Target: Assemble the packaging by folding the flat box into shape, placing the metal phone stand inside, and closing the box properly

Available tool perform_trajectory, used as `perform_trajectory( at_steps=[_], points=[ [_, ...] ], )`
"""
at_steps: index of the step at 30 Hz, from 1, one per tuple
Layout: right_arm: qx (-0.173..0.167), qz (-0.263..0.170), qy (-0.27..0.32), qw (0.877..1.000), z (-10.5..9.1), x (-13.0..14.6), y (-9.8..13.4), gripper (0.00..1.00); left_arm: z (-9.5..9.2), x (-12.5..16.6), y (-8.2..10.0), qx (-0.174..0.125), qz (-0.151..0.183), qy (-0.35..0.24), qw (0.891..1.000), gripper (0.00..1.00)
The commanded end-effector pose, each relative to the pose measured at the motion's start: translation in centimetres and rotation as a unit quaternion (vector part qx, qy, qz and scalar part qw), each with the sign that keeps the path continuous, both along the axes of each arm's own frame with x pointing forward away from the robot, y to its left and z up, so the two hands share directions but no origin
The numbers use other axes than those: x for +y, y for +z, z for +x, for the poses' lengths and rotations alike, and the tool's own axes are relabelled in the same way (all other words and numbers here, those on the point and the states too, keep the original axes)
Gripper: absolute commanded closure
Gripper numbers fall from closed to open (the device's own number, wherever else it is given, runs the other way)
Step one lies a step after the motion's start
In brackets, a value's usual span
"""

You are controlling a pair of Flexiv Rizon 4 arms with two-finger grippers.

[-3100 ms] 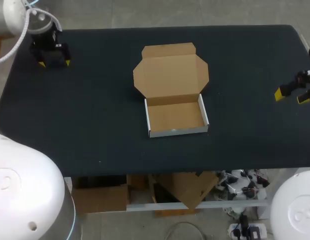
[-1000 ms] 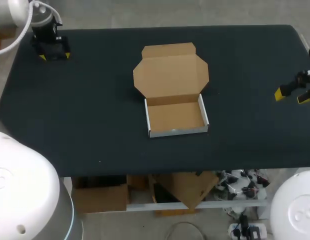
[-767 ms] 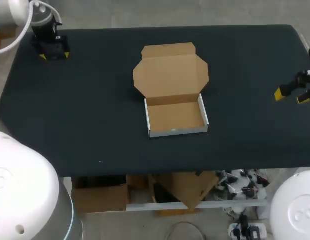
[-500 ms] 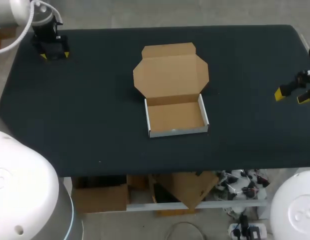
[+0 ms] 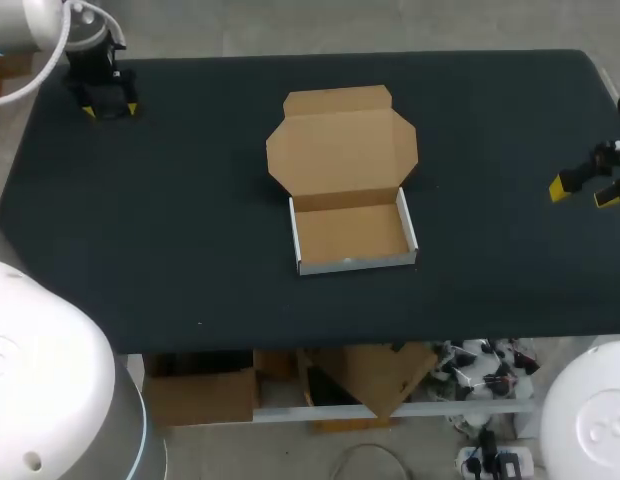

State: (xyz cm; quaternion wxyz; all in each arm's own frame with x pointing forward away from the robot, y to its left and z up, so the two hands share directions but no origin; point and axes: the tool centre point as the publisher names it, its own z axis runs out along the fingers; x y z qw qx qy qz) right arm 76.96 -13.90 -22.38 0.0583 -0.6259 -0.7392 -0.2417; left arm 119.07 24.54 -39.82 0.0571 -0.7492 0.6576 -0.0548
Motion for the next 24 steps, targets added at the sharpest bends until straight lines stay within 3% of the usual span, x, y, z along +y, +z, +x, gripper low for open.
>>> perform_trajectory(
  at_steps=[1,8,12,16,18,21,24],
  points=[
    [0.001,0.0,0.0,1.0,-0.1,-0.05,0.18,0.0,0.69,0.06,-0.25,0.006,0.001,0.001,1.0,0.16],
    [0.001,0.0,0.0,1.0,-0.1,-0.05,0.18,0.0,0.84,0.22,-0.31,0.004,0.0,0.004,1.0,0.25],
    [0.001,0.0,0.0,1.0,-0.1,-0.05,0.18,0.0,0.98,0.35,-0.36,0.004,0.0,0.008,1.0,0.48],
    [0.001,0.0,0.0,1.0,-0.1,-0.05,0.18,0.0,1.15,0.48,-0.51,0.005,0.0,0.01,1.0,0.56],
    [0.001,0.0,0.0,1.0,-0.1,-0.05,0.18,0.0,1.2,0.56,-0.52,0.005,0.0,0.013,1.0,0.78],
    [0.001,0.0,0.0,1.0,-0.1,-0.05,0.18,0.0,1.08,0.6,-0.31,0.003,-0.001,0.014,1.0,1.0],
    [0.001,0.0,0.0,1.0,-0.1,-0.05,0.18,0.0,0.76,0.54,-0.01,-0.002,-0.003,0.011,1.0,1.0]
  ],
)
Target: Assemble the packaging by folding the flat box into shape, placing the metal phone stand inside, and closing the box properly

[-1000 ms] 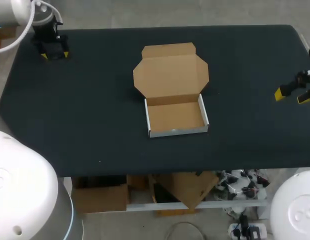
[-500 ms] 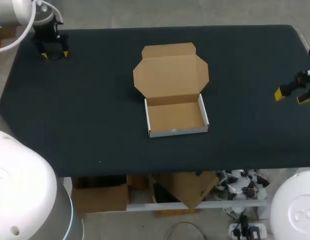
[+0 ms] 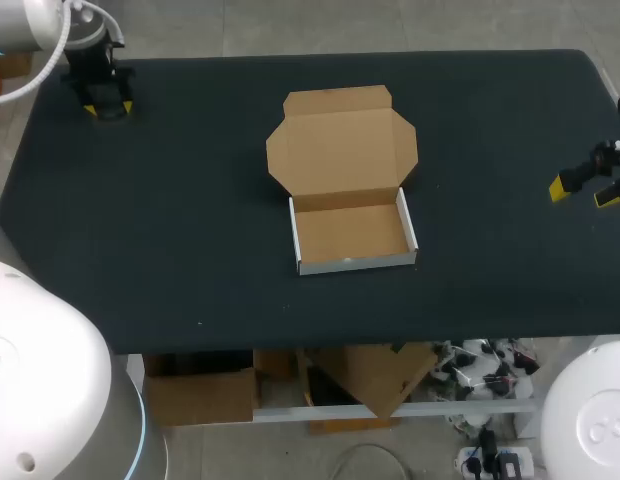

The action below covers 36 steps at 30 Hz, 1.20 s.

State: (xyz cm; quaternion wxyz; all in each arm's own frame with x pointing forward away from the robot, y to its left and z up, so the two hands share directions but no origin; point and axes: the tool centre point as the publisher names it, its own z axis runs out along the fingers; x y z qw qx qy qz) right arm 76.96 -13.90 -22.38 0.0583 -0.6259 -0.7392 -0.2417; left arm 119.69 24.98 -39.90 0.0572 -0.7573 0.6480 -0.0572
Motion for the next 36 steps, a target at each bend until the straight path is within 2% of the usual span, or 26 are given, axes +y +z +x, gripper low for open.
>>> perform_trajectory(
  at_steps=[1,13,20,32,36],
  points=[
    [0.001,0.0,0.0,1.0,-0.1,0.0,0.2,0.0,0.0,0.1,0.2,-0.002,-0.002,-0.003,1.0,1.0],
    [0.001,0.0,0.0,1.0,-0.1,0.0,0.2,0.0,-2.5,0.2,1.8,-0.028,-0.003,-0.013,1.0,1.0],
    [0.001,0.0,0.0,1.0,-0.1,0.0,0.2,0.0,-4.2,-0.1,2.6,-0.03,0.0,-0.023,0.999,1.0],
    [0.001,0.0,0.0,1.0,-0.1,0.0,0.2,0.0,-8.8,-1.6,4.8,-0.03,0.007,-0.072,0.997,1.0],
    [-0.045,-0.006,0.059,0.997,0.2,-0.2,-0.2,0.0,-10.1,-2.2,5.4,-0.033,0.012,-0.083,0.996,1.0]
  ],
)
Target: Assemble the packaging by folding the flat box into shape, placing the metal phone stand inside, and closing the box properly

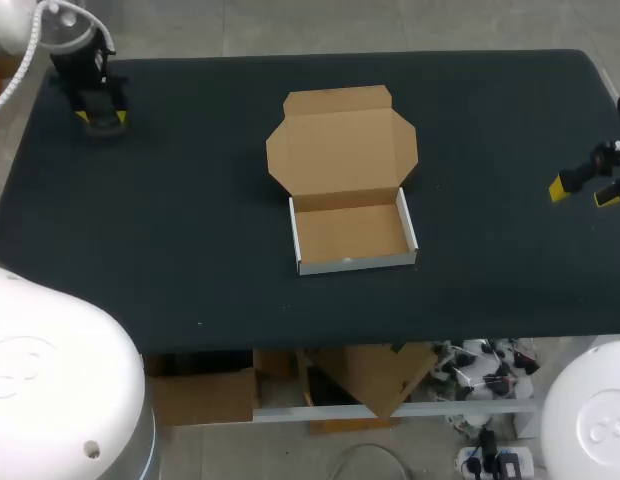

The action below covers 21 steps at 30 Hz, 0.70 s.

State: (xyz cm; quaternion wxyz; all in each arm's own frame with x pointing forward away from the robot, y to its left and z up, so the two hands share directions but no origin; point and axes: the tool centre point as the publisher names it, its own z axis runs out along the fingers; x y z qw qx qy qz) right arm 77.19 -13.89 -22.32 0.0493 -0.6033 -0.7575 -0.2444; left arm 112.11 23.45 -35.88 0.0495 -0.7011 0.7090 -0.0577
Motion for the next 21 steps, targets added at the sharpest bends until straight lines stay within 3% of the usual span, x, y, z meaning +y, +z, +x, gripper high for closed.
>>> perform_trajectory(
  at_steps=[1,7,11,16,18,21],
  points=[
    [-0.047,0.001,0.051,0.998,0.0,-0.3,-0.3,0.0,-3.1,-0.9,1.6,-0.04,0.01,-0.002,0.999,1.0],
    [-0.134,0.008,0.148,0.98,-0.4,-0.7,0.1,0.0,-5.3,-2.1,2.6,-0.039,0.009,-0.025,0.999,1.0],
    [-0.182,0.017,0.244,0.952,-1.3,-0.7,0.1,0.0,-7.0,-3.1,3.3,-0.039,0.01,-0.037,0.998,1.0],
    [-0.187,0.029,0.35,0.918,-2.5,-0.5,0.1,0.0,-8.7,-3.9,3.7,-0.037,0.008,-0.051,0.998,1.0],
    [-0.183,0.027,0.371,0.91,-2.7,-0.3,0.1,0.0,-9.4,-4.3,4.0,-0.04,0.013,-0.053,0.998,1.0],
    [-0.183,0.027,0.371,0.91,-2.7,-0.3,0.1,0.0,-10.2,-4.6,4.3,-0.04,0.012,-0.06,0.997,1.0]
  ],
)
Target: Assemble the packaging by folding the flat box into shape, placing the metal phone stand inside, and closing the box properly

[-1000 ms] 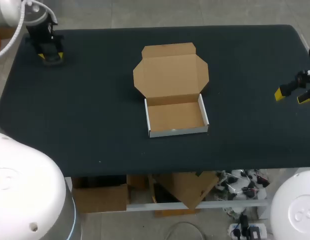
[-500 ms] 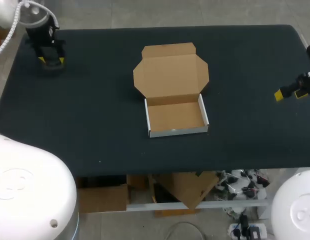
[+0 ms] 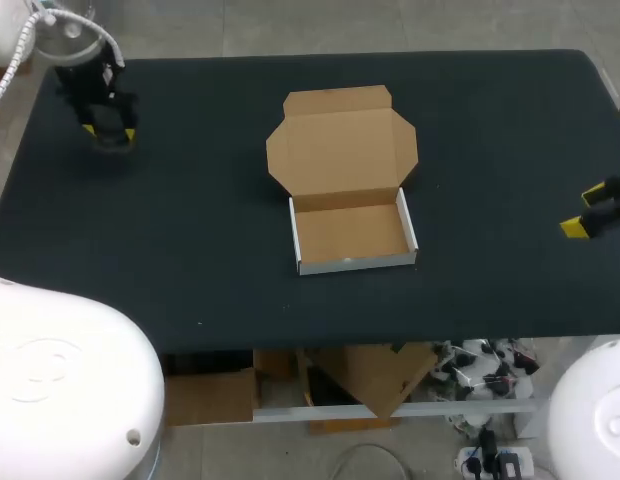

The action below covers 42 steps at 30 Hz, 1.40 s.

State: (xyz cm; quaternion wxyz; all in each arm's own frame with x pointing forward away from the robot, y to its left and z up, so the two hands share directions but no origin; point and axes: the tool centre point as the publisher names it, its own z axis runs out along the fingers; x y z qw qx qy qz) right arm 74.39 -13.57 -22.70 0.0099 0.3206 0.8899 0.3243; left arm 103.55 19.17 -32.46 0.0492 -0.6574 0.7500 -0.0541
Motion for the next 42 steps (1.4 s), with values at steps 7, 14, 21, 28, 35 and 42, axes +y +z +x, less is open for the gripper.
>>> perform_trajectory(
  at_steps=[7,14,21,28,35,42],
  points=[
    [-0.015,0.008,0.103,0.994,0.1,-0.6,0.5,0.0,-3.6,-1.1,1.6,-0.049,0.012,-0.021,0.999,1.0],
    [-0.015,0.008,0.103,0.994,0.1,-0.6,0.5,0.0,-5.0,-1.9,2.0,-0.05,0.009,-0.035,0.998,1.0],
    [-0.015,0.008,0.103,0.994,0.1,-0.6,0.5,0.0,-6.1,-3.6,2.6,-0.058,0.002,-0.056,0.997,1.0],
    [-0.083,-0.009,0.131,0.988,0.0,-0.7,-0.3,0.0,-6.9,-5.2,2.8,-0.06,-0.002,-0.069,0.996,1.0],
    [-0.066,-0.019,0.141,0.988,0.1,-0.4,-1.8,0.0,-7.9,-6.6,3.3,-0.068,-0.007,-0.081,0.994,1.0],
    [-0.08,-0.017,0.157,0.984,0.6,-0.3,-2.5,0.0,-8.2,-7.6,3.4,-0.07,-0.007,-0.086,0.994,1.0]
  ],
)
